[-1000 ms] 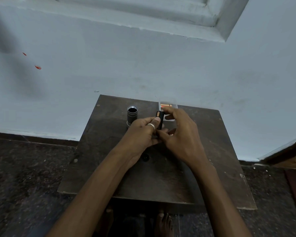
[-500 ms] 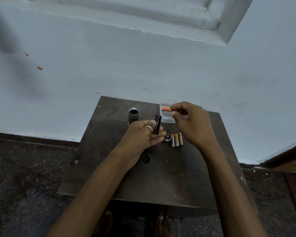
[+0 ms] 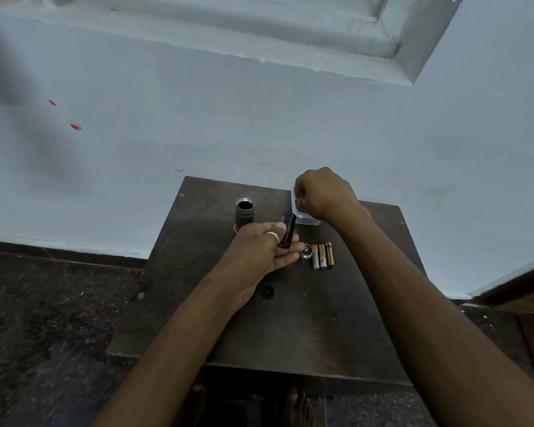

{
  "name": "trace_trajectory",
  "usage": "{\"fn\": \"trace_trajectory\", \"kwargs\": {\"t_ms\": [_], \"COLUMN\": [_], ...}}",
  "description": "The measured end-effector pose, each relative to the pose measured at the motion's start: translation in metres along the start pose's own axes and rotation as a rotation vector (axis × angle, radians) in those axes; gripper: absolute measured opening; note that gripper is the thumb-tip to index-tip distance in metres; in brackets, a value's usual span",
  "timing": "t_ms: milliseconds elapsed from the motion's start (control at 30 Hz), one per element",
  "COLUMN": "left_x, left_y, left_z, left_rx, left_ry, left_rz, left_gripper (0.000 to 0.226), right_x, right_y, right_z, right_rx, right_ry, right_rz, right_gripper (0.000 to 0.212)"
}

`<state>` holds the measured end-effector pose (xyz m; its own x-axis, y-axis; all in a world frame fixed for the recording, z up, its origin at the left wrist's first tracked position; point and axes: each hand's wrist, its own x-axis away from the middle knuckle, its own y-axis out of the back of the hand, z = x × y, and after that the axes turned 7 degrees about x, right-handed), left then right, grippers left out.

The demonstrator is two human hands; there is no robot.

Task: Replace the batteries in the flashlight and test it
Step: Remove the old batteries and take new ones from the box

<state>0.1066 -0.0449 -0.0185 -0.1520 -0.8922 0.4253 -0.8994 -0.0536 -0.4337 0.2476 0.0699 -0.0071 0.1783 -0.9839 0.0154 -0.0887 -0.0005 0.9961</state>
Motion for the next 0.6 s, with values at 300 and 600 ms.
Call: {"fn": "trace_trajectory", "kwargs": {"t_ms": [300, 600], "left_x": [0.001, 0.004], "left_y": [-0.001, 0.000], "left_z": [0.000, -0.003], "left_rx": [0.044, 0.065], "left_ry": [0.017, 0.027], "left_rz": [0.021, 0.030], "left_gripper": [0.022, 0.017], "right_x": [0.001, 0.053], "right_y": [0.001, 0.023], "right_z": [0.000, -0.004], "right_rx": [-0.024, -0.566], "right_ry": [0.044, -0.116], "right_rz": [0.058, -0.424], "right_gripper": [0.021, 0.019]}}
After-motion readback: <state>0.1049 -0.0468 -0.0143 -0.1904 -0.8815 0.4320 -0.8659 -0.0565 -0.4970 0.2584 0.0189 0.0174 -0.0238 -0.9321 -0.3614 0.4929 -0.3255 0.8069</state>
